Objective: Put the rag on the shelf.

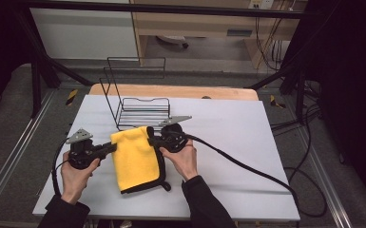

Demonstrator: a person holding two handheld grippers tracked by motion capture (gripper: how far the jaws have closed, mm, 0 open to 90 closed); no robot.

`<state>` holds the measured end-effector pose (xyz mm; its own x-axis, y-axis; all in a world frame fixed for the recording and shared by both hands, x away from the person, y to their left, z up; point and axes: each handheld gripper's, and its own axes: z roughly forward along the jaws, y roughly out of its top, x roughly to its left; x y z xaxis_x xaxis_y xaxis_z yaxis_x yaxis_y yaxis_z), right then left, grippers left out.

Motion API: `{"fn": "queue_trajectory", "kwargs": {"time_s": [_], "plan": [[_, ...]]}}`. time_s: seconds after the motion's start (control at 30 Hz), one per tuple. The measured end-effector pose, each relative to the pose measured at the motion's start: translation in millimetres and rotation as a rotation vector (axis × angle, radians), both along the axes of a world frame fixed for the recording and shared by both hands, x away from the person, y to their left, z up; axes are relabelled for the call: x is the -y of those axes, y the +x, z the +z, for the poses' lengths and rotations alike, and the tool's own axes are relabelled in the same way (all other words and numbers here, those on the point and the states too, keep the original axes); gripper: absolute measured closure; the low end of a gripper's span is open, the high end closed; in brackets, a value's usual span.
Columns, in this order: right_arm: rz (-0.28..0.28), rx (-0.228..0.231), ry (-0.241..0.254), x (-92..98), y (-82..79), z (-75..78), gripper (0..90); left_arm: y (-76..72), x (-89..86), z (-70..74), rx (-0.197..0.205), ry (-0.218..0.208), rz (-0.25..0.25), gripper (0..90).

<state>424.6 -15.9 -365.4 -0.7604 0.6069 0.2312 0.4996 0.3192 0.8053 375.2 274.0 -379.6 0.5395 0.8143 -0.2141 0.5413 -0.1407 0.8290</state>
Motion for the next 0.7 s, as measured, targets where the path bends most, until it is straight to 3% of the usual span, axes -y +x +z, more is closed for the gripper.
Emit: {"fn": "queue_trajectory", "kwargs": {"time_s": [0.43,0.53,0.7], "plan": [[-0.019,0.076,0.052,10.5,-12.1,24.9,81.5,-3.5,6.5,29.4,0.082,-0.016,-0.035,81.8],[-0.024,0.07,0.046,11.2,-13.3,25.3,81.5,-1.7,9.6,31.3,0.083,-0.013,-0.046,81.9],[-0.06,-0.015,0.019,4.3,-6.3,6.4,81.5,8.0,8.0,17.9,0.029,0.008,-0.037,81.7]]}}
